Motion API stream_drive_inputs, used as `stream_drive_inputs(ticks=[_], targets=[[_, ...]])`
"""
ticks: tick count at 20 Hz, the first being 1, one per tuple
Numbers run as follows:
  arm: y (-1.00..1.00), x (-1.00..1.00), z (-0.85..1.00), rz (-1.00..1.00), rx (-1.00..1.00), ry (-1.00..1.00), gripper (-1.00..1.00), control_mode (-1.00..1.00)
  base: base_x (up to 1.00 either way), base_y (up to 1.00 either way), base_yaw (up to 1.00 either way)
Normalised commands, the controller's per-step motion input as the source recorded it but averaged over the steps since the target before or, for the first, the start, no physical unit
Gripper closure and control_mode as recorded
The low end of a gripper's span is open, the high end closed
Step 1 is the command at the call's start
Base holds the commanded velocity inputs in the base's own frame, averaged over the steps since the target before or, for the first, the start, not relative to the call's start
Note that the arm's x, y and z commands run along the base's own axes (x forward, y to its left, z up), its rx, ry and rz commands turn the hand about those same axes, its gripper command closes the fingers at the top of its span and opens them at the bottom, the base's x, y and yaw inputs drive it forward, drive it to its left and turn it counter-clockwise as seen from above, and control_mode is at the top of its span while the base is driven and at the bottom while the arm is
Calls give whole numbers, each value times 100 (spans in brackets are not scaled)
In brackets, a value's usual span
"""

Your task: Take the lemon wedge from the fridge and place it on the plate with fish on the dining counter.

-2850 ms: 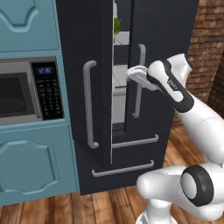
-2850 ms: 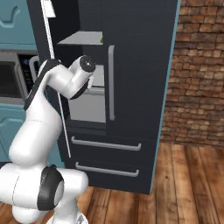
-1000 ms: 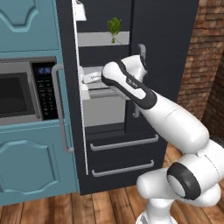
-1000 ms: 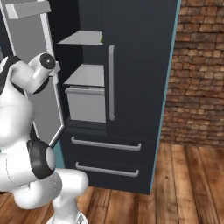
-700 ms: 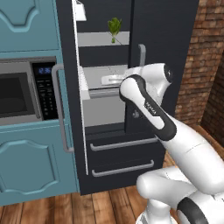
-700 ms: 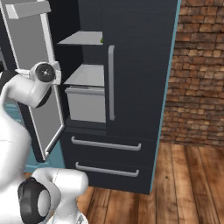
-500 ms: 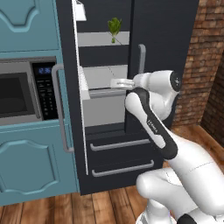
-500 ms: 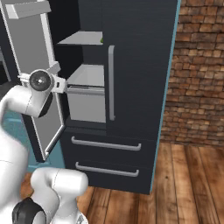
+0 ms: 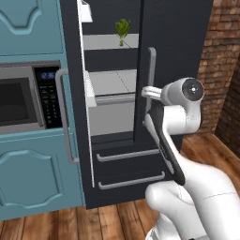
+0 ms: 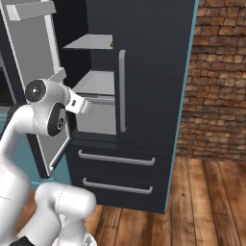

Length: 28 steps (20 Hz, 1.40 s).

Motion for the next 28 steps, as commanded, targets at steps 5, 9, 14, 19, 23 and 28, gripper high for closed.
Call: stream_drive_inputs(ticks=[5,9,14,19,23,28], targets=[[-89,58,-10,-8,-9,1,-100,-100,0,0,0],[-45,95,2,18,2,41,-100,-100,0,0,0],[-1,25,0,2,-1,6,-100,-100,0,0,0],[-2,72,-17,0,-6,-1,-100,-100,0,0,0],[0,84,-2,2,-10,0,-100,-100,0,0,0],[-2,87,-5,0,-4,0,-100,-100,0,0,0]])
